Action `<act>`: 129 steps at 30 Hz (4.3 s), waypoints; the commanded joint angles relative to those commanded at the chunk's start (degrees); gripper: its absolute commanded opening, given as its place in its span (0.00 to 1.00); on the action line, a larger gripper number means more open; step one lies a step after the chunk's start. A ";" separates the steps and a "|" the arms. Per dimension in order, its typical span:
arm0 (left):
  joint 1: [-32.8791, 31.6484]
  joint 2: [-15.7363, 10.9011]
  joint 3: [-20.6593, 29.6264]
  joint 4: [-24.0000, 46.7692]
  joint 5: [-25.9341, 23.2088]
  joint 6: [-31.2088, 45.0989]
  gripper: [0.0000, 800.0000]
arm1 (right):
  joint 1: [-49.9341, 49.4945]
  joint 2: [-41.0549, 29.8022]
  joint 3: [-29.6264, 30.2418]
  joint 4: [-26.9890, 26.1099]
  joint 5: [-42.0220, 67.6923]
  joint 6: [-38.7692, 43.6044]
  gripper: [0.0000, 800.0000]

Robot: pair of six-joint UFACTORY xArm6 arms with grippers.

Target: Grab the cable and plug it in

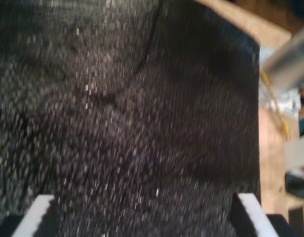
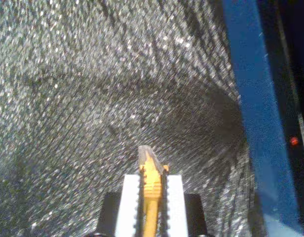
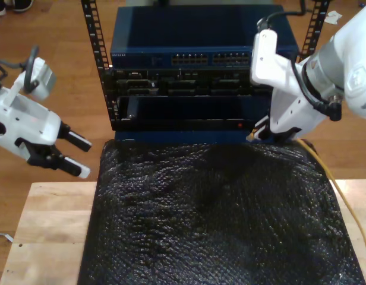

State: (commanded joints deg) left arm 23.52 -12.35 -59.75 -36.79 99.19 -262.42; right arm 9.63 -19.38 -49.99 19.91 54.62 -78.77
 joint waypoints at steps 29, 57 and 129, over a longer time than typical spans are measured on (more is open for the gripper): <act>25.05 -2.02 9.23 31.38 -0.53 44.22 1.00 | -0.18 3.69 1.49 -10.11 0.00 4.84 0.00; 37.27 -17.05 38.68 49.76 -4.84 66.11 1.00 | -0.26 3.69 5.01 -10.11 -0.18 4.84 0.00; 57.05 -17.05 53.98 35.25 -37.45 87.21 1.00 | 2.73 16.88 8.18 -17.32 -58.20 4.04 0.00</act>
State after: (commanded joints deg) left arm 80.57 -29.41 -5.77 -1.54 61.74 -175.21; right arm 12.35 -2.51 -41.81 2.59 -3.58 -74.73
